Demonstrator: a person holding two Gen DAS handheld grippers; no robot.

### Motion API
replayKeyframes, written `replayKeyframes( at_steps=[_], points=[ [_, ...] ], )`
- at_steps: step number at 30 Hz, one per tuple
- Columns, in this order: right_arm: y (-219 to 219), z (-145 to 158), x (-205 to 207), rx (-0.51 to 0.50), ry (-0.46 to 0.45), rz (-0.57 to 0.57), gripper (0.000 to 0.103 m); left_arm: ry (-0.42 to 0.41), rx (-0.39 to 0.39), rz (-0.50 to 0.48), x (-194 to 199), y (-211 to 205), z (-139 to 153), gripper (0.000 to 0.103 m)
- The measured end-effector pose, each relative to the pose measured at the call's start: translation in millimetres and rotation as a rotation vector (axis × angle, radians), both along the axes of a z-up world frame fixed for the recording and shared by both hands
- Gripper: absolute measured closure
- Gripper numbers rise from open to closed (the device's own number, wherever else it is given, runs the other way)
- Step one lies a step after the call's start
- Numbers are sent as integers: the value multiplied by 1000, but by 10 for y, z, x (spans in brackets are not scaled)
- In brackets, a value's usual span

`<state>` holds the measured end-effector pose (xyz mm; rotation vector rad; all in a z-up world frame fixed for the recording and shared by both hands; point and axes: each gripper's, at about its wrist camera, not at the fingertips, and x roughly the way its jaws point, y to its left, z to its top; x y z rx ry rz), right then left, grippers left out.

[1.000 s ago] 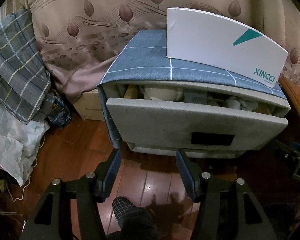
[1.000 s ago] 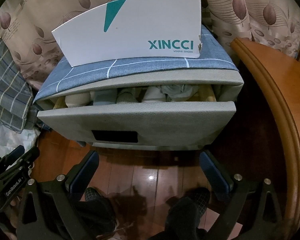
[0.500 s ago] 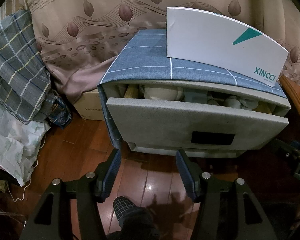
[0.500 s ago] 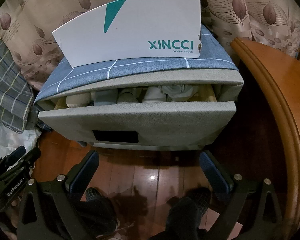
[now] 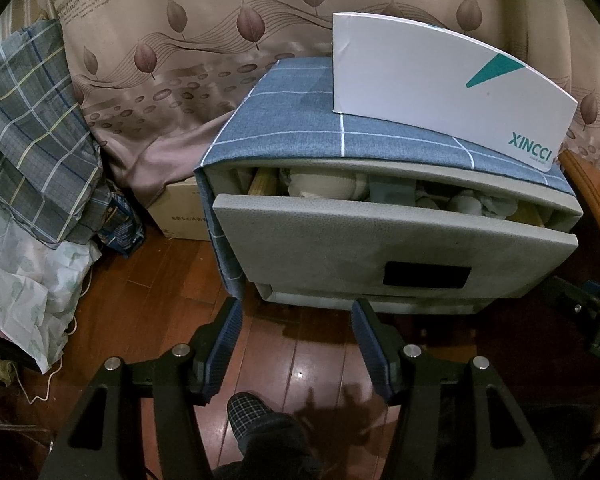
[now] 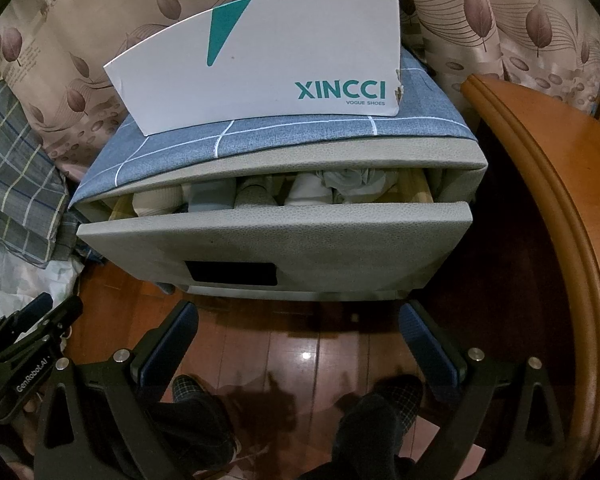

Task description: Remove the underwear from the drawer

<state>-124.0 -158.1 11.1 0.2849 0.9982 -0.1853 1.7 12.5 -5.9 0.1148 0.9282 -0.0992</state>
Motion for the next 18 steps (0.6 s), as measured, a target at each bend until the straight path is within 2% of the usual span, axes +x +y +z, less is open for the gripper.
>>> replayKeyframes(
  at_steps=[18],
  points=[
    [-6, 8, -5, 0, -6, -2, 3, -7, -27, 1, -34, 56, 3, 45]
  ],
)
